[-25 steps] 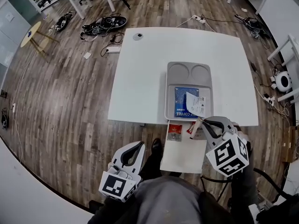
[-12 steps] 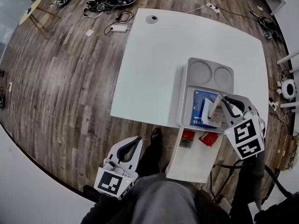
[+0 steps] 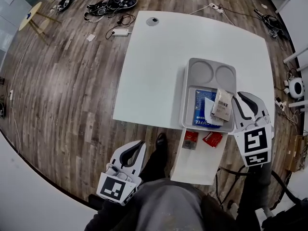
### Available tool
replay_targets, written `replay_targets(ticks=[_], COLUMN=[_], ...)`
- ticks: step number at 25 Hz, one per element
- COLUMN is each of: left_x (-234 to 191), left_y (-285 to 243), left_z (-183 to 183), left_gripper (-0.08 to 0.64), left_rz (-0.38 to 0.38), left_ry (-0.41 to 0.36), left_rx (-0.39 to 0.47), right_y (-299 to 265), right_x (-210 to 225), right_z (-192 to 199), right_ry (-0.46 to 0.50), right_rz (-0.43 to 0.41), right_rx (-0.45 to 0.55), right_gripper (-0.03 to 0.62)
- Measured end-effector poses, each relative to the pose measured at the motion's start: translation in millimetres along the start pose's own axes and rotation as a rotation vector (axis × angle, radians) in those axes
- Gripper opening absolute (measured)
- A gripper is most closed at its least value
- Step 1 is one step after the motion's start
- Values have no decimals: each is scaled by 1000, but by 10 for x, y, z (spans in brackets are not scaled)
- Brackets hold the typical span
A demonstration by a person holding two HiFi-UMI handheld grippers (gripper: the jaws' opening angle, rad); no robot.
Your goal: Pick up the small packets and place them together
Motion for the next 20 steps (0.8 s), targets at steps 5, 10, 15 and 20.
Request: replay_targets(ticks=[5, 10, 15, 20], left_x=[260, 559, 799, 889], left_y=[91, 176, 184, 169], left_z=[-68, -128, -130, -129], left_gripper=[-3, -3, -3, -3], left_rz=[32, 63, 97, 102], left_ry=[-35, -73, -96, -97], left_rx=[25, 46, 50, 34], right_y=[420, 763, 931, 893], right_x=[-112, -335, -709, -1079], right_z=[116, 295, 427, 421], right_ry=[-19, -50, -56, -30], right_rz=[1, -41, -159, -294], right_rx=[29, 45, 61, 67], right_gripper=[60, 60, 60, 60])
Point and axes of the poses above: the fingertips, and each gripper's own axes: y backward along the fingers, x to its right, z out of its underside, the point moved 10 cm from there along y, backward along the fingers, and after that the axes turned 4 degrees about x, right-handed, at the moved point
